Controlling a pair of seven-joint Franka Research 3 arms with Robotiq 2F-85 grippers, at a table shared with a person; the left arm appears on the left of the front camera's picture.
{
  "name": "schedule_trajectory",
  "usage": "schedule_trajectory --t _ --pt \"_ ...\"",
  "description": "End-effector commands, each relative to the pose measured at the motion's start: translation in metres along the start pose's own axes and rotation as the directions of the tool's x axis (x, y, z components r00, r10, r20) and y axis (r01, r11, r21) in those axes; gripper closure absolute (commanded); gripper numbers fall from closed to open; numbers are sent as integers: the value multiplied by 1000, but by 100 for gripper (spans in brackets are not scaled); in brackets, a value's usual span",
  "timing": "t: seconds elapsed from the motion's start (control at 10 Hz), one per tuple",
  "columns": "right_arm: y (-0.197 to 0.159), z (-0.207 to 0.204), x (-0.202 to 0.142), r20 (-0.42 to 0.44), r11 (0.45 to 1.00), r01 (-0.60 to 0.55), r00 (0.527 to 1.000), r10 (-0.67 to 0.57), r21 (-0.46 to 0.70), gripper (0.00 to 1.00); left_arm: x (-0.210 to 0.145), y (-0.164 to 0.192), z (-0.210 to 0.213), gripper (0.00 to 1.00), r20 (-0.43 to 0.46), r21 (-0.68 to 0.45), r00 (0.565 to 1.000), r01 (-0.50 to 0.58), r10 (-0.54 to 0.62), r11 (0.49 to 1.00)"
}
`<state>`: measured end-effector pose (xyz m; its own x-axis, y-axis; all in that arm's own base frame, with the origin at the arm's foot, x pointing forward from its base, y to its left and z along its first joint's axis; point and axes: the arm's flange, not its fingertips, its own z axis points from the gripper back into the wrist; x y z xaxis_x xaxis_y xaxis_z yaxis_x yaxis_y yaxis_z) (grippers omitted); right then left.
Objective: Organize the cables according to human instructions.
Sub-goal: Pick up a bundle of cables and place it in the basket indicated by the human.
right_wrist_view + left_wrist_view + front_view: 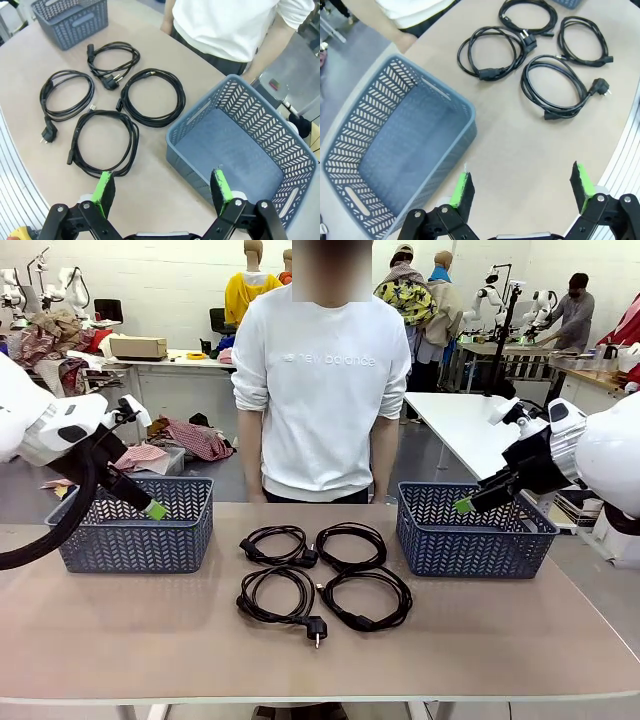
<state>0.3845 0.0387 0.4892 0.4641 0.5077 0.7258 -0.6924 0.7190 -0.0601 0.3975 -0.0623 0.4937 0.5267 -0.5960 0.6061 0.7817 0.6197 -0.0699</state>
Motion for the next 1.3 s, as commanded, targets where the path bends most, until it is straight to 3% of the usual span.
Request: schedule_trajectory --t 0.0,1.2 --pt "0 0 0 7 1000 5 1000 -5 5 0 -3 1 -1 0 16 -15 1000 -1 1 1000" --pt "0 0 0 7 1000 5 1000 -5 5 0 -3 1 -1 0 16 -15 1000 -1 1 1000"
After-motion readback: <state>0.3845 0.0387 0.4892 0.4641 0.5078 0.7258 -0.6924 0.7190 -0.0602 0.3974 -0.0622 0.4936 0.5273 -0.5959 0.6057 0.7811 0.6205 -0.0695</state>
